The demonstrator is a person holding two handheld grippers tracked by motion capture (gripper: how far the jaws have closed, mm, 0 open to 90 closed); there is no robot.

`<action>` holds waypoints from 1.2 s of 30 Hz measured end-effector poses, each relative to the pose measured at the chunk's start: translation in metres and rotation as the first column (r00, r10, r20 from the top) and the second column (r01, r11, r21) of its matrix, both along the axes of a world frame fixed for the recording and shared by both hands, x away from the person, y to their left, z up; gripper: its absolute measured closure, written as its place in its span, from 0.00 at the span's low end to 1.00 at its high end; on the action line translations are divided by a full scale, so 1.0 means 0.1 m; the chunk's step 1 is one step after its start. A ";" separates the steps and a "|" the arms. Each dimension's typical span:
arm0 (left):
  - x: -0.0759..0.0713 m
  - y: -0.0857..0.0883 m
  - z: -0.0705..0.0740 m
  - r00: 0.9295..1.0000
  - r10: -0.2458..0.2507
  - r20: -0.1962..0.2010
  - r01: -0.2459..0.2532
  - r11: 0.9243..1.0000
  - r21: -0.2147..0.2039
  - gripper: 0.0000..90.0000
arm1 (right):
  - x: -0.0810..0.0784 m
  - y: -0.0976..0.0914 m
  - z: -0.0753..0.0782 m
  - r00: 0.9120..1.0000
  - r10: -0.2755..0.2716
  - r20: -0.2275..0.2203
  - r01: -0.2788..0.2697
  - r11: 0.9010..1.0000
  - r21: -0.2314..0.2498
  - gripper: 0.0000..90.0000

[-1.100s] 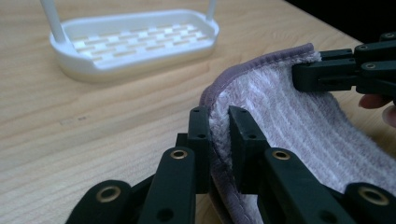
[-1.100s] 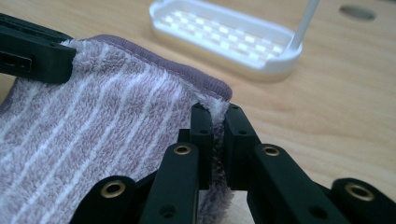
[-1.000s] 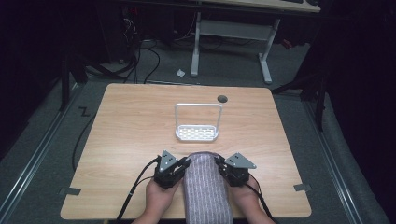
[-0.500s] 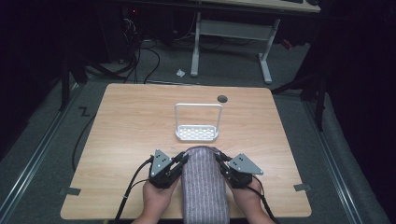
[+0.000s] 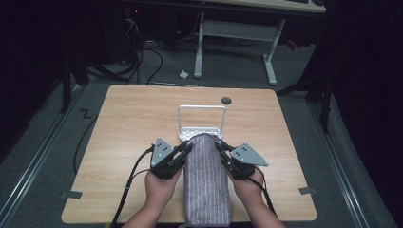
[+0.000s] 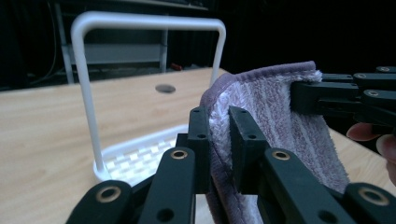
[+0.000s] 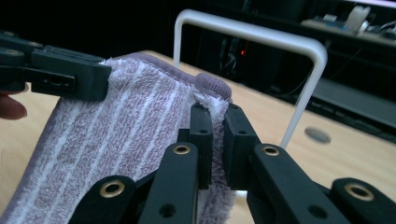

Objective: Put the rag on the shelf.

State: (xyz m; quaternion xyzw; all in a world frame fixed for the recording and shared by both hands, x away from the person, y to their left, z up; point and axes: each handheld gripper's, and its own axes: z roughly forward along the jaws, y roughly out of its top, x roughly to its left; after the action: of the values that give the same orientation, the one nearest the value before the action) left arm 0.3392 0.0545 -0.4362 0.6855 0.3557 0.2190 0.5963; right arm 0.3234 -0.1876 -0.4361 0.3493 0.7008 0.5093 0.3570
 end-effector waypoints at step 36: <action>0.48 -0.03 1.01 0.973 0.057 0.223 -0.060 0.998 0.004 0.90 | 0.31 -0.11 1.06 0.983 -0.064 0.171 0.048 0.994 0.097 0.94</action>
State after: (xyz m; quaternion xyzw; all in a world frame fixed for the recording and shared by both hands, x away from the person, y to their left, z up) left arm 0.3870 0.0516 -0.3354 0.6492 0.3055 0.3138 0.6219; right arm 0.3543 -0.1986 -0.3301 0.3390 0.6326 0.5596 0.4145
